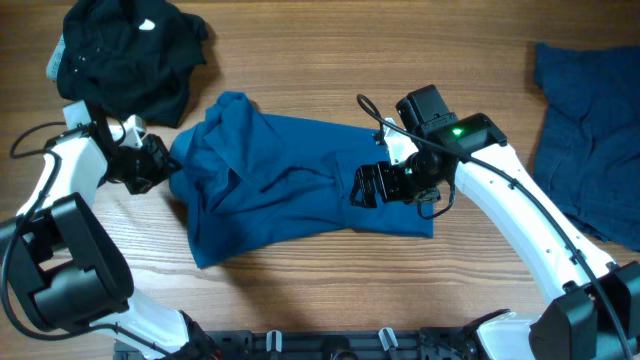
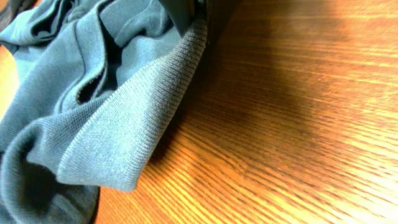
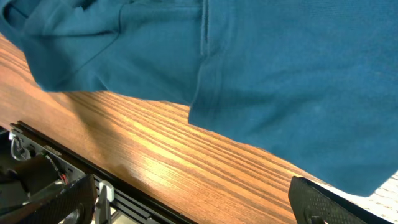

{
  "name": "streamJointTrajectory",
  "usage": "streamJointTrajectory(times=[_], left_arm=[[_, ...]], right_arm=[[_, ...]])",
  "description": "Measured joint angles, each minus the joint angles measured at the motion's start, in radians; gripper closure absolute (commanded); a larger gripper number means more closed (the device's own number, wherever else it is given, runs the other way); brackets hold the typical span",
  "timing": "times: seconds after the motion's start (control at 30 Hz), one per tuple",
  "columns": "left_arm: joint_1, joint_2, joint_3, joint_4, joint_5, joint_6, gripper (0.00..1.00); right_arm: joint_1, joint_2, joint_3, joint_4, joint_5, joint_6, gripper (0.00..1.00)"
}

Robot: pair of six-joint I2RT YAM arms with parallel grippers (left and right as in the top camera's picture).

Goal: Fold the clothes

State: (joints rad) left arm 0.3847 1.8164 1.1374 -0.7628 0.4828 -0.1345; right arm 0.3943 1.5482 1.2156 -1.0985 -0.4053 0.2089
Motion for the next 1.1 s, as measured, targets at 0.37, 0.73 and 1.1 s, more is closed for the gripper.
streamJointTrajectory(times=[0.37, 0.73, 1.1], left_arm=[[0.0, -0.151, 0.167, -0.143, -0.213, -0.114, 0.96], [0.0, -0.201, 0.194, -0.164, -0.254, -0.15, 0.82], [0.0, -0.2, 0.194, -0.165, -0.268, -0.14, 0.0]], right_arm=[[0.0, 0.0, 0.0, 0.0, 0.007, 0.003, 0.0], [0.0, 0.0, 0.0, -0.015, 0.01, 0.003, 0.0], [0.0, 0.0, 0.0, -0.015, 0.01, 0.003, 0.0]])
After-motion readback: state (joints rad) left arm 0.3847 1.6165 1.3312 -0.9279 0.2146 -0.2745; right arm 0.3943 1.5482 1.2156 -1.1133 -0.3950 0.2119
